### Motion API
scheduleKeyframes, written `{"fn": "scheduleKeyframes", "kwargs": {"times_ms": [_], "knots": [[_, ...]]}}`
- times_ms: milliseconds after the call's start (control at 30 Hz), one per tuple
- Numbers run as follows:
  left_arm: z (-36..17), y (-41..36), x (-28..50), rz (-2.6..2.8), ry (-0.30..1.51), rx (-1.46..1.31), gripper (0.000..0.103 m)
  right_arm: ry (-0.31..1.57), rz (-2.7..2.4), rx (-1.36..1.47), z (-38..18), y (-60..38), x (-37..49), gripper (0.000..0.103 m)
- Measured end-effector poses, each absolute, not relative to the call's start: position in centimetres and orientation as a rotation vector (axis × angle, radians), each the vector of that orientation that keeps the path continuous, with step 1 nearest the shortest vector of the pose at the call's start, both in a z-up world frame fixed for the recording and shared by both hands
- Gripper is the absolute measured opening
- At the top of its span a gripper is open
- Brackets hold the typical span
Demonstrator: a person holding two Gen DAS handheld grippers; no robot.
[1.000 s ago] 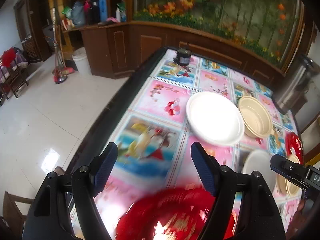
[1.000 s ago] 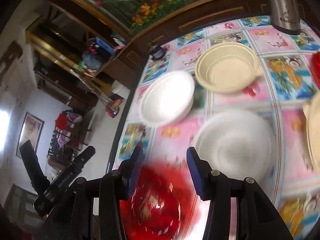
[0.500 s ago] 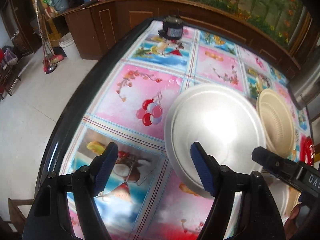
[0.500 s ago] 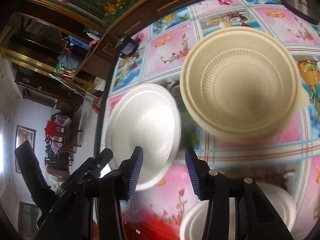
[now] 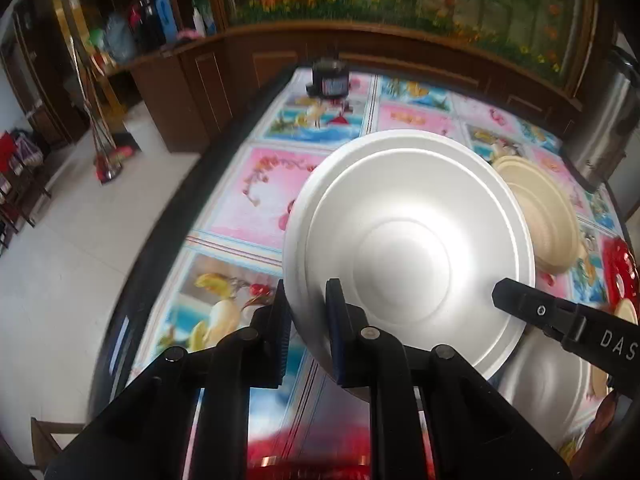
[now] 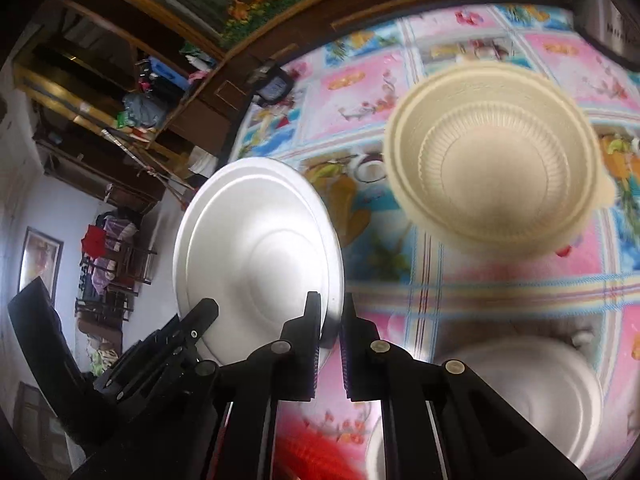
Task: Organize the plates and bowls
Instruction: 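Grasp the rim of the large white plate with the left tool, then carry the white plate with the left tool and lower it onto the red plate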
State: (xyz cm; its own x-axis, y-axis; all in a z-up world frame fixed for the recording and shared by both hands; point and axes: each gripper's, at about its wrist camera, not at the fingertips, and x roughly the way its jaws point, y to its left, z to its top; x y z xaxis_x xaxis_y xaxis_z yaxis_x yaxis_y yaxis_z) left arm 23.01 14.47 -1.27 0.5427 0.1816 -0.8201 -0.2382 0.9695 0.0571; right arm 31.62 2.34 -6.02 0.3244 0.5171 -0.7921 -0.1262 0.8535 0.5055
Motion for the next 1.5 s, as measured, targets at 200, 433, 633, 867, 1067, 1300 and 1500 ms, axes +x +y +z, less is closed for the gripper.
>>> {"fn": "scheduleKeyframes", "kwargs": {"times_ms": [200,433,633,867,1067,1300,1500], "knots": [[2.1,13.2,18.1,0.25,0.85,-0.051,0.014,1.073,0.459,0.367,-2.3,1.3,26.6,0.009],[3.8,11.4,12.7,0.24,0.768,-0.044,0.014,0.972,0.468,0.34,0.6,-0.7,20.0,0.009],[4.1,9.4,9.8,0.22,0.733,-0.028,0.014,0.929,0.464,0.341,1.4,-3.0,15.7,0.009],[4.3,7.5,7.6,0.187,0.712,-0.006,0.014,0.902,0.446,0.362,1.5,-6.1,12.0,0.009],[4.1,6.2,6.9,0.17,0.709,0.006,0.014,0.897,0.425,0.376,1.2,-7.8,10.0,0.009],[3.7,5.3,6.4,0.155,0.717,0.015,0.014,0.897,0.406,0.383,1.0,-8.8,9.1,0.009],[3.3,5.2,6.2,0.152,0.731,0.008,0.014,0.906,0.401,0.384,0.8,-8.9,9.1,0.009]]}}
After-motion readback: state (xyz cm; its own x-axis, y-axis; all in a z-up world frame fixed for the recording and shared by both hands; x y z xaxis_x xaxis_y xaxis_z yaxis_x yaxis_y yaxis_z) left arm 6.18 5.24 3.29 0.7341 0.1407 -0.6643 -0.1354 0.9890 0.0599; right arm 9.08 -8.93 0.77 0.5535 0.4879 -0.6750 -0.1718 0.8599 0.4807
